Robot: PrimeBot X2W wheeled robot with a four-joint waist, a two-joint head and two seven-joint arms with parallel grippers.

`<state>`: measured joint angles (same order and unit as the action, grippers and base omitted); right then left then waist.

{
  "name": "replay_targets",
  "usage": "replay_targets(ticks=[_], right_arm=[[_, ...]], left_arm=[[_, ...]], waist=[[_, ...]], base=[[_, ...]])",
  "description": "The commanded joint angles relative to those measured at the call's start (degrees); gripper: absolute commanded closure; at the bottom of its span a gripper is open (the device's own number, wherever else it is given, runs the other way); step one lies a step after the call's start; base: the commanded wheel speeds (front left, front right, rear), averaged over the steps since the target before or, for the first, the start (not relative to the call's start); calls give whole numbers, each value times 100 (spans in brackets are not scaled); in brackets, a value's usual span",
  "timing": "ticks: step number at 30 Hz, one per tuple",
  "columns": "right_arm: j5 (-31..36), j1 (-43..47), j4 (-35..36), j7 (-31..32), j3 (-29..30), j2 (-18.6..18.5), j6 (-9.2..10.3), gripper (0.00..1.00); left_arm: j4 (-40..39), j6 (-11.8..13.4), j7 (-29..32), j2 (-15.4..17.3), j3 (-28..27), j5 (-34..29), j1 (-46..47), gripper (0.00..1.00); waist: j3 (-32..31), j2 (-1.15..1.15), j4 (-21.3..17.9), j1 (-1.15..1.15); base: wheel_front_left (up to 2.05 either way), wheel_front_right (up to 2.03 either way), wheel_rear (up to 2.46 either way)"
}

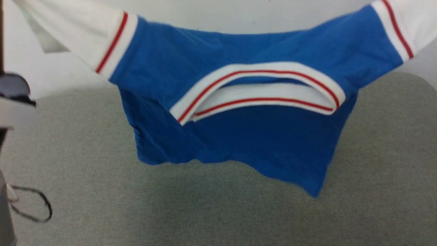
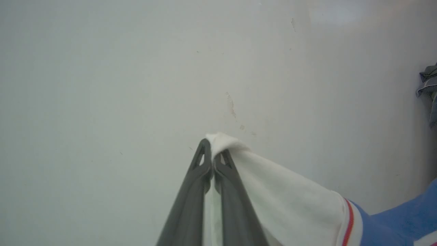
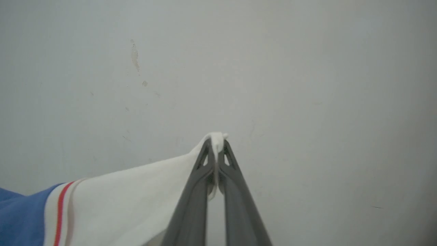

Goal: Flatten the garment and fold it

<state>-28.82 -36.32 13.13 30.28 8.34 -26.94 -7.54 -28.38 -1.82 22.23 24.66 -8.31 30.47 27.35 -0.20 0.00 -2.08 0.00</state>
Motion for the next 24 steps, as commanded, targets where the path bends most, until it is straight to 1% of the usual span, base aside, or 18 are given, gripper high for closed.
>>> replay_targets(ticks=[1,3,7,10,13,16,19,24], right_arm=[[-34,-132,-29,9,-39,-31,5,100],[-78,-446,-181,21,-153,-91,5,100],[-118,-1106,-667,-41,-468,-263,5,100],[-40,-1663,-1183,-156,-622,-377,5,100],[77,-2282,-1725,-368,-714,-407,5,100],[217,-2907,-2298,-665,-884,-335,5,100],[247,-3530,-2862,-878,-1054,-167,5,100],[514,-4480,-3651,-1463,-1299,-36,5,100]], left_arm=[[70,-5,6,21,13,15,138,100],[341,-19,41,84,101,-17,534,100],[1098,-149,-17,236,333,-150,1336,100],[1819,-213,-253,260,495,-302,1967,100],[2597,-274,-579,274,657,-489,2610,100],[3329,-317,-966,277,753,-631,3312,100],[4017,-380,-1342,293,882,-747,4056,100],[4944,-433,-1877,207,1098,-898,5092,100]], waist=[[90,0,-28,0],[204,0,-40,0],[569,0,-91,0],[910,0,-108,0],[1301,0,-127,0],[1651,0,-168,0],[1975,0,-199,0],[2362,0,-220,0]], base=[[0,0,0],[0,0,0],[0,0,0],[0,0,0],[0,0,0],[0,0,0],[0,0,0],[0,0,0]])
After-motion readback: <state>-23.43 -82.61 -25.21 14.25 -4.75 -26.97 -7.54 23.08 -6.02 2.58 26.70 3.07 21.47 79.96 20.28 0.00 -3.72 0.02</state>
